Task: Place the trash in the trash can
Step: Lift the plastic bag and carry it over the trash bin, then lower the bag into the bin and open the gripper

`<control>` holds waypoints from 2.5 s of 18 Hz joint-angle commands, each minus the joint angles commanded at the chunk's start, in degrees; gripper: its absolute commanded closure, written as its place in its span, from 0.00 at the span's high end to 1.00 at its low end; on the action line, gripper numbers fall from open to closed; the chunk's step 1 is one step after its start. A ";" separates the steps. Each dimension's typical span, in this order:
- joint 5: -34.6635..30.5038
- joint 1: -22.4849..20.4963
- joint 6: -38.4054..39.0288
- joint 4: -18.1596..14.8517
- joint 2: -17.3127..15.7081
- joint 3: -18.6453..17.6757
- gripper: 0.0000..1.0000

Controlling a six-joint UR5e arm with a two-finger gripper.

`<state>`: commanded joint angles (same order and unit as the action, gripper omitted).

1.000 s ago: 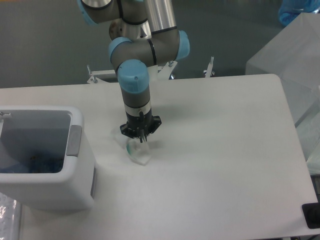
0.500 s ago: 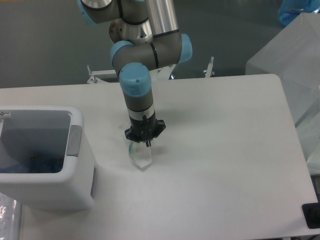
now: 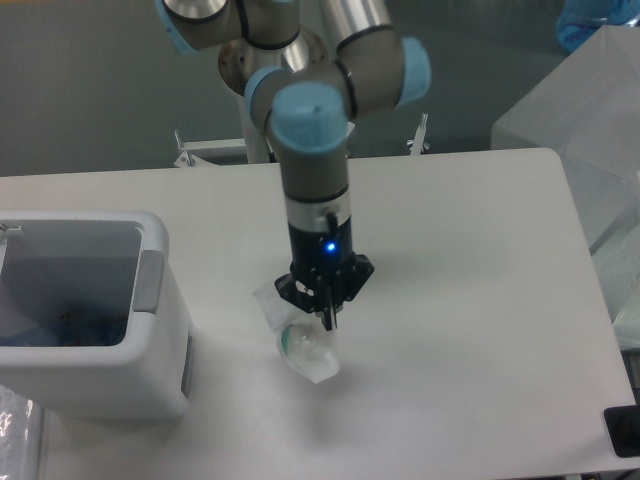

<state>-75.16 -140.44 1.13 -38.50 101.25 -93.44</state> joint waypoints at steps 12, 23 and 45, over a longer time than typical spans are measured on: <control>12.85 4.64 6.60 0.35 -5.45 6.79 0.04; 12.41 14.49 -19.30 1.06 -4.66 1.34 0.04; 11.45 15.47 -17.92 2.37 -3.60 1.42 1.00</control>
<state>-63.72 -124.97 -16.78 -36.12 97.65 -92.03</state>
